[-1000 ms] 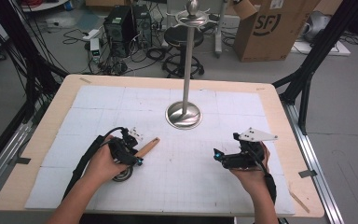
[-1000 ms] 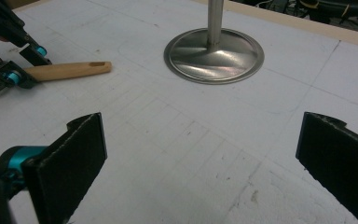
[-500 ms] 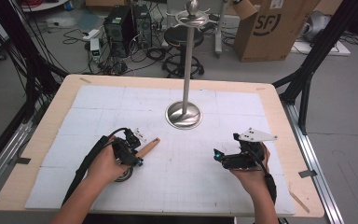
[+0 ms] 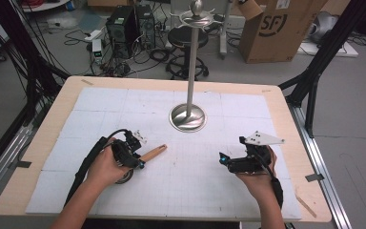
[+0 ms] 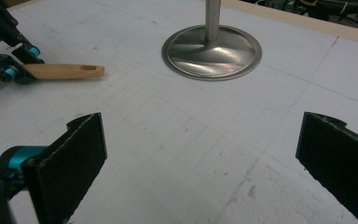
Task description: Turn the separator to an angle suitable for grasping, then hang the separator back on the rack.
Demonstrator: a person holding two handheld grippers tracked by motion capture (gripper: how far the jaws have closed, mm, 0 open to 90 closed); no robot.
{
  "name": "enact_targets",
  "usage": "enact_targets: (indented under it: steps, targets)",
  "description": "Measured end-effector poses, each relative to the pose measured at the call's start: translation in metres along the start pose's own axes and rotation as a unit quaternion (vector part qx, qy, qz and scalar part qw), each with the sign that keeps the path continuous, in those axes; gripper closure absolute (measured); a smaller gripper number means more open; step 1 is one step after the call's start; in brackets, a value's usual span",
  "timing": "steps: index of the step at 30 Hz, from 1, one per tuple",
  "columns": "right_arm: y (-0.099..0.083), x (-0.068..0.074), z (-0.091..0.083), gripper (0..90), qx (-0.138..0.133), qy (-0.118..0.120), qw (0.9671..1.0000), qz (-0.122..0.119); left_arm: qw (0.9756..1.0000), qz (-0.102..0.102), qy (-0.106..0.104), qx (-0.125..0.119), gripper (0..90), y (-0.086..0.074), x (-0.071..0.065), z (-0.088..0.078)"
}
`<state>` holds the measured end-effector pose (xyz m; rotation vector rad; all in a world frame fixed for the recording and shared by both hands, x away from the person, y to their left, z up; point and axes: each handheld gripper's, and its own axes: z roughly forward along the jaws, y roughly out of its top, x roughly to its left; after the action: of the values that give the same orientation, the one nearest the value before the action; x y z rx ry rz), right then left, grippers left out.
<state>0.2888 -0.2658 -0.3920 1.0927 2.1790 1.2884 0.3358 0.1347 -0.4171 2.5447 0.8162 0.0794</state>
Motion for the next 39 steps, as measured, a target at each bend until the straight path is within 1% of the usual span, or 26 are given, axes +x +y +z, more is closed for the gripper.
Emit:
enact_targets:
  steps: [2, 4, 5, 7, 8, 9, 10, 11, 13, 14, 15, 17, 18, 19, 21, 22, 26, 28, 31, 32, 33, 35, 36, 37, 38, 39]
  targets:
    - [0.000, 0.000, 0.001, 0.1, 0.001, 0.000, 1.0000, 0.001, 0.9999, -0.002, -0.005, -0.013, 68.9, -0.001, 0.002, -0.005]
    - [0.000, 0.000, 0.001, 0.1, 0.001, 0.001, 1.0000, -0.001, 0.9986, -0.012, -0.017, -0.050, 68.9, -0.003, 0.003, -0.017]
    - [0.000, 0.000, 0.001, 0.1, 0.001, 0.001, 1.0000, -0.002, 0.9986, -0.012, -0.017, -0.050, 68.9, -0.003, 0.003, -0.017]
    - [0.000, 0.001, 0.002, 0.1, 0.001, 0.001, 1.0000, -0.001, 0.9964, -0.017, -0.032, -0.077, 68.9, -0.005, 0.005, -0.027]
    - [0.000, 0.001, 0.002, 0.1, 0.003, 0.001, 1.0000, -0.002, 0.9938, -0.017, -0.048, -0.099, 68.9, -0.006, 0.006, -0.036]
    - [0.000, 0.001, 0.002, 0.1, 0.003, 0.000, 1.0000, -0.002, 0.9921, -0.019, -0.054, -0.111, 68.9, -0.006, 0.007, -0.040]
    - [0.000, 0.001, 0.003, 0.1, 0.003, 0.000, 1.0000, -0.002, 0.9905, -0.019, -0.059, -0.122, 68.9, -0.006, 0.007, -0.044]
    - [0.000, 0.001, 0.002, 0.1, 0.002, 0.001, 1.0000, 0.000, 0.9905, -0.019, -0.059, -0.122, 68.9, -0.006, 0.007, -0.044]
    - [0.000, 0.001, 0.002, 0.1, 0.000, 0.000, 1.0000, 0.000, 0.9884, -0.016, -0.062, -0.138, 68.9, -0.005, 0.008, -0.052]
    - [0.000, 0.001, 0.002, 0.1, 0.000, 0.000, 1.0000, 0.001, 0.9863, -0.018, -0.065, -0.151, 68.9, -0.005, 0.010, -0.059]
    - [0.000, 0.001, 0.002, 0.1, 0.000, 0.000, 1.0000, 0.001, 0.9863, -0.018, -0.065, -0.151, 68.9, -0.005, 0.010, -0.059]
    - [-0.001, 0.000, 0.002, 0.1, 0.001, -0.001, 1.0000, 0.003, 0.9831, -0.019, -0.070, -0.168, 68.9, -0.005, 0.012, -0.068]
    - [-0.001, -0.001, 0.002, 0.1, -0.002, -0.001, 1.0000, 0.001, 0.9831, -0.019, -0.070, -0.168, 68.9, -0.005, 0.012, -0.068]
    - [0.000, -0.001, 0.002, 0.1, -0.003, -0.001, 1.0000, 0.004, 0.9812, -0.017, -0.070, -0.179, 68.9, -0.006, 0.013, -0.072]
    - [0.000, -0.002, 0.003, 0.1, -0.003, -0.003, 1.0000, 0.006, 0.9801, -0.015, -0.069, -0.186, 68.9, -0.005, 0.014, -0.077]
    - [0.000, -0.002, 0.003, 0.1, -0.003, -0.003, 1.0000, 0.006, 0.9801, -0.015, -0.069, -0.186, 68.9, -0.005, 0.014, -0.077]
    - [-0.001, -0.001, 0.004, 0.1, 0.002, -0.002, 1.0000, 0.004, 0.9752, -0.011, -0.078, -0.207, 68.8, -0.005, 0.016, -0.082]
    - [-0.001, 0.000, 0.005, 0.1, 0.004, -0.001, 1.0000, 0.002, 0.9743, -0.004, -0.075, -0.213, 68.9, -0.005, 0.014, -0.084]
    - [0.000, 0.000, 0.005, 0.1, 0.003, 0.000, 1.0000, -0.001, 0.9717, 0.001, -0.076, -0.224, 68.9, -0.006, 0.015, -0.085]
    - [0.000, 0.001, 0.004, 0.1, 0.002, 0.000, 1.0000, 0.002, 0.9696, 0.000, -0.075, -0.233, 68.9, -0.006, 0.016, -0.087]
    - [-0.001, 0.001, 0.004, 0.1, 0.001, 0.000, 1.0000, 0.002, 0.9696, 0.000, -0.075, -0.233, 68.9, -0.006, 0.016, -0.087]
    - [-0.001, 0.001, 0.003, 0.1, 0.001, 0.000, 1.0000, 0.002, 0.9655, -0.002, -0.078, -0.249, 68.9, -0.006, 0.019, -0.089]
    - [-0.001, 0.001, 0.003, 0.1, 0.001, -0.001, 1.0000, 0.001, 0.9596, -0.005, -0.086, -0.268, 68.9, -0.007, 0.023, -0.092]
    - [-0.001, 0.001, 0.003, 0.1, 0.001, -0.001, 1.0000, 0.001, 0.9596, -0.005, -0.086, -0.268, 68.9, -0.007, 0.023, -0.092]
    - [-0.001, 0.002, 0.003, 0.1, 0.002, 0.001, 1.0000, -0.002, 0.9529, -0.007, -0.094, -0.288, 68.9, -0.008, 0.026, -0.095]
    - [-0.001, 0.003, 0.003, 0.1, 0.002, 0.000, 1.0000, 0.000, 0.9510, -0.010, -0.099, -0.293, 68.9, -0.007, 0.027, -0.096]
